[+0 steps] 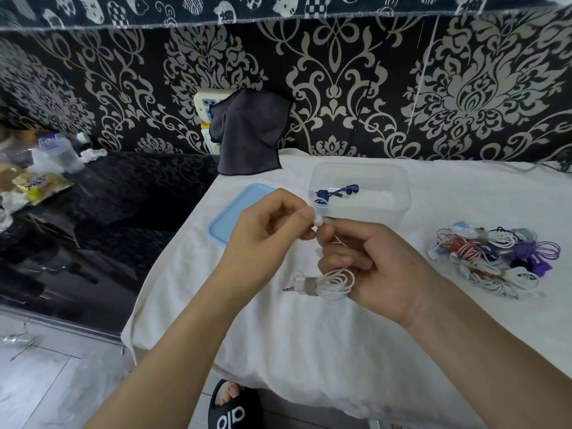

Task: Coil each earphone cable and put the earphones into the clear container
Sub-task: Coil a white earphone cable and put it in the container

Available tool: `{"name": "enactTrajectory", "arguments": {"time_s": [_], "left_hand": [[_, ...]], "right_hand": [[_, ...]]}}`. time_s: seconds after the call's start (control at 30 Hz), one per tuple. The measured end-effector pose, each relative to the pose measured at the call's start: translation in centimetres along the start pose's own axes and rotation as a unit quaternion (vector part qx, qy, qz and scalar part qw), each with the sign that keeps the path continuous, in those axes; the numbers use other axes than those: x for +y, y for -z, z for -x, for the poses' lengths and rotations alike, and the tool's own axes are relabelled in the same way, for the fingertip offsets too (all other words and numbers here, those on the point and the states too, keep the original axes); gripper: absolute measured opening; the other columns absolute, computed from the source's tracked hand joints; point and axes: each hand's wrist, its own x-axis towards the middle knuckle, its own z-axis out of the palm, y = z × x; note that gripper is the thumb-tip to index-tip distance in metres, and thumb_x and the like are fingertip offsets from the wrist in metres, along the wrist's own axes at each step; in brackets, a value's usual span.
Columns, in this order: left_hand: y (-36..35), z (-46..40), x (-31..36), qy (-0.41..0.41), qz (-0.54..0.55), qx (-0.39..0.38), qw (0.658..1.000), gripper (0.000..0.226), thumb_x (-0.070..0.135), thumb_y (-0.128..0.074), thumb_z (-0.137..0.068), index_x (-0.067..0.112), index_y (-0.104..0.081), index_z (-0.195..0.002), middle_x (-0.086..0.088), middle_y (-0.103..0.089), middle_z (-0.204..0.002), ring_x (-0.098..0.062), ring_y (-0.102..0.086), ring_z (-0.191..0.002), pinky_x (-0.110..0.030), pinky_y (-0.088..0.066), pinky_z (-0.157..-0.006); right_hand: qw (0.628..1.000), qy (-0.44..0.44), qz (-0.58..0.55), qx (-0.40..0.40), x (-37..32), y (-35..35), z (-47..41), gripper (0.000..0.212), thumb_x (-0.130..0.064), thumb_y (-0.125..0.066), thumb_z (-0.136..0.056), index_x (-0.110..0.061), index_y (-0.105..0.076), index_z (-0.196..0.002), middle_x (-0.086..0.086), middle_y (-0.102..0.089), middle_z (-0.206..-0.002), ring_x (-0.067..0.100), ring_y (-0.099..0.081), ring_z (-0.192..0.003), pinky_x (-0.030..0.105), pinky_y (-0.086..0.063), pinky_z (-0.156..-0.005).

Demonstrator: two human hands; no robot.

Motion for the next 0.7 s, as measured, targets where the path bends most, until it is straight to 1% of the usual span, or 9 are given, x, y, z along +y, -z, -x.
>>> {"name": "enactTrajectory", "arguments": {"time_s": [0.1,0.17,0.23,0.3,0.4,0.47,0.53,0.6,0.7], "left_hand": [[0.5,-0.5,-0.7,0.058,0.053,0.007,0.997,0.027,0.013,-0.041,-0.106,0.005,-0.064,-0.096,-0.010,-0.069,-0.089,-0.022,-0.067,-0.081,-0.028,-0.056,-0.080],[0.5,-0.7,-1.2,0.110,0.052,-0.022,0.992,0.029,0.009,-0.036,-0.105,0.005,-0.064,-0.100,-0.010,-0.073,-0.097,-0.024,-0.069,-0.085,-0.029,-0.056,-0.080],[0.2,-0.5,-1.8,0.140,0.021,-0.083,0.986,0.025,0.008,-0.042,-0.099,0.005,-0.064,-0.109,-0.011,-0.075,-0.110,-0.028,-0.071,-0.097,-0.037,-0.056,-0.089],[-0.1,-0.1,-2.0,0.145,-0.006,-0.125,0.982,0.023,0.009,-0.051,-0.096,0.009,-0.066,-0.114,-0.014,-0.074,-0.112,-0.031,-0.070,-0.106,-0.043,-0.053,-0.094],[0.0,-0.2,-2.1,0.131,-0.014,-0.130,0.983,0.018,0.005,-0.059,-0.097,0.008,-0.064,-0.114,-0.021,-0.073,-0.107,-0.036,-0.070,-0.098,-0.040,-0.053,-0.086],[0.0,-0.4,-2.0,0.132,-0.012,-0.114,0.985,0.015,0.004,-0.060,-0.098,0.003,-0.063,-0.112,-0.021,-0.073,-0.099,-0.027,-0.071,-0.087,-0.033,-0.055,-0.082],[0.0,-0.5,-1.9,0.132,-0.010,-0.097,0.986,0.010,0.004,-0.059,-0.099,-0.001,-0.062,-0.107,-0.012,-0.070,-0.083,-0.021,-0.067,-0.077,-0.035,-0.057,-0.081],[-0.1,-0.6,-1.6,0.122,-0.005,-0.080,0.989,0.006,0.006,-0.060,-0.099,0.000,-0.061,-0.100,-0.002,-0.064,-0.072,-0.018,-0.065,-0.071,-0.036,-0.058,-0.082],[0.1,-0.7,-1.5,0.102,-0.021,-0.054,0.993,0.008,0.011,-0.063,-0.098,0.003,-0.062,-0.097,-0.001,-0.063,-0.073,-0.014,-0.067,-0.073,-0.033,-0.058,-0.086]], "right_hand": [[1.000,-0.003,-0.015,0.006,-0.2,0.1,-0.2,0.004,-0.001,-0.062,-0.082,-0.004,-0.062,-0.079,0.001,-0.057,-0.070,0.007,-0.017,-0.038,0.016,-0.032,-0.042],[1.000,0.000,-0.028,0.013,-0.4,0.3,-0.3,0.007,0.000,-0.058,-0.085,-0.004,-0.058,-0.080,0.002,-0.056,-0.069,0.007,-0.017,-0.038,0.016,-0.032,-0.042],[0.999,-0.002,-0.046,0.011,-0.6,0.5,-0.4,0.012,0.002,-0.054,-0.087,-0.005,-0.055,-0.077,0.002,-0.052,-0.068,0.006,-0.019,-0.036,0.015,-0.031,-0.042],[0.997,-0.009,-0.071,0.002,-0.7,0.8,-0.5,0.014,0.003,-0.051,-0.090,-0.006,-0.053,-0.079,0.001,-0.050,-0.067,0.006,-0.021,-0.035,0.014,-0.031,-0.043],[0.996,-0.010,-0.087,-0.014,-0.8,0.8,-0.4,0.009,0.002,-0.051,-0.093,-0.007,-0.053,-0.093,0.003,-0.052,-0.069,0.006,-0.024,-0.034,0.014,-0.035,-0.045],[0.996,0.006,-0.085,-0.007,-0.8,0.6,-0.3,0.014,0.002,-0.051,-0.094,-0.006,-0.056,-0.103,0.007,-0.055,-0.072,0.005,-0.026,-0.034,0.015,-0.040,-0.044],[0.998,0.037,-0.053,0.017,-0.8,0.5,-0.2,0.020,0.003,-0.050,-0.095,-0.006,-0.061,-0.110,0.010,-0.058,-0.074,0.005,-0.029,-0.037,0.016,-0.044,-0.046],[0.995,0.078,0.028,0.057,-0.8,0.5,-0.3,0.024,0.003,-0.049,-0.097,-0.008,-0.066,-0.109,0.010,-0.061,-0.076,0.008,-0.036,-0.044,0.018,-0.047,-0.047],[0.964,0.130,0.196,0.124,-0.2,1.0,-0.8,0.022,0.003,-0.051,-0.096,-0.007,-0.071,-0.099,0.012,-0.064,-0.086,0.012,-0.047,-0.051,0.022,-0.050,-0.052]]}}
